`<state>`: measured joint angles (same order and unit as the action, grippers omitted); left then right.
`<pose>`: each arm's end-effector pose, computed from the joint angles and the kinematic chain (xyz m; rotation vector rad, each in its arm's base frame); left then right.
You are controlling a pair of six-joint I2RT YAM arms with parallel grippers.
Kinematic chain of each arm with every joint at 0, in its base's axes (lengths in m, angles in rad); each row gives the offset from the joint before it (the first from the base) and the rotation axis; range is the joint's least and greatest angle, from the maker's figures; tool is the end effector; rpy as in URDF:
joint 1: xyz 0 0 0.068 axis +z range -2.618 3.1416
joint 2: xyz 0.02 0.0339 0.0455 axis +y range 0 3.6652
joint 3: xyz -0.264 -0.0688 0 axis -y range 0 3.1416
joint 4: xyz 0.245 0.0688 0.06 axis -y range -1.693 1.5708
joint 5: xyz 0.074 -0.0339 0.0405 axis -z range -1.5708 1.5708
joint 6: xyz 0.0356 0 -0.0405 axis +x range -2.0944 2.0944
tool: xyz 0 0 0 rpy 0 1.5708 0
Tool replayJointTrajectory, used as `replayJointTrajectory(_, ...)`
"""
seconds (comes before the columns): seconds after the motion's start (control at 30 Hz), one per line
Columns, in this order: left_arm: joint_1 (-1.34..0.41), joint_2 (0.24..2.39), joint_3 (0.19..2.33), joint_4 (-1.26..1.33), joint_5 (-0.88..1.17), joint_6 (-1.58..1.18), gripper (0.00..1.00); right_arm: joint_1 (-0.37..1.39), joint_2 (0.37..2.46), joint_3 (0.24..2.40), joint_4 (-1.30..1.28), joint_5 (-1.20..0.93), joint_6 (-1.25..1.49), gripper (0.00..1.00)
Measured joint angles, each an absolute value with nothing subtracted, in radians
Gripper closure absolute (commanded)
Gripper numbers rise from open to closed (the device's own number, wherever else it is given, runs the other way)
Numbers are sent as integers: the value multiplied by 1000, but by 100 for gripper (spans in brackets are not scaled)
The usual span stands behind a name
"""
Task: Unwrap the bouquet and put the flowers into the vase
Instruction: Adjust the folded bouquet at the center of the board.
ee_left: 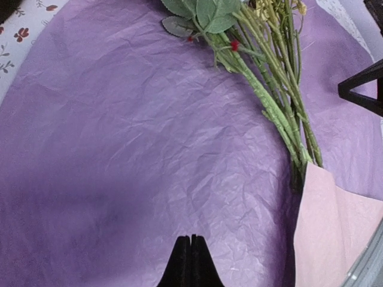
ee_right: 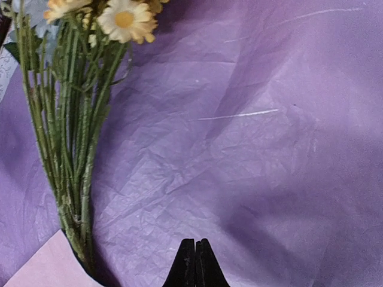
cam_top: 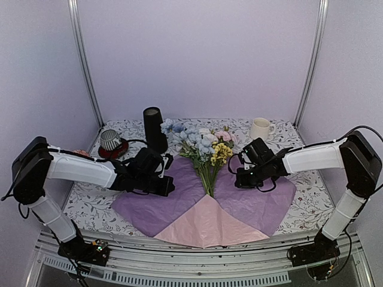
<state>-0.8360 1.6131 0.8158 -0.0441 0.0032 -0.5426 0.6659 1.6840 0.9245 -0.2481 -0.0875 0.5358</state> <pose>0.2133 -0.2362 0.1622 0.3687 2.4850 -0.6131 0.2554 0.2046 0.1581 -0.2077 2.6673 0.5341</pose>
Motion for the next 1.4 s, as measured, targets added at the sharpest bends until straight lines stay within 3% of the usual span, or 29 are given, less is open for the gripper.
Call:
replayJointTrajectory(1.0,-833,1835,912,4,37,-543,100,412,1723,836,-135,-99,531,99)
replayJointTrajectory(1.4,-825,1907,984,36,42,-540,100,344,1774,926,-207,-39,513,99)
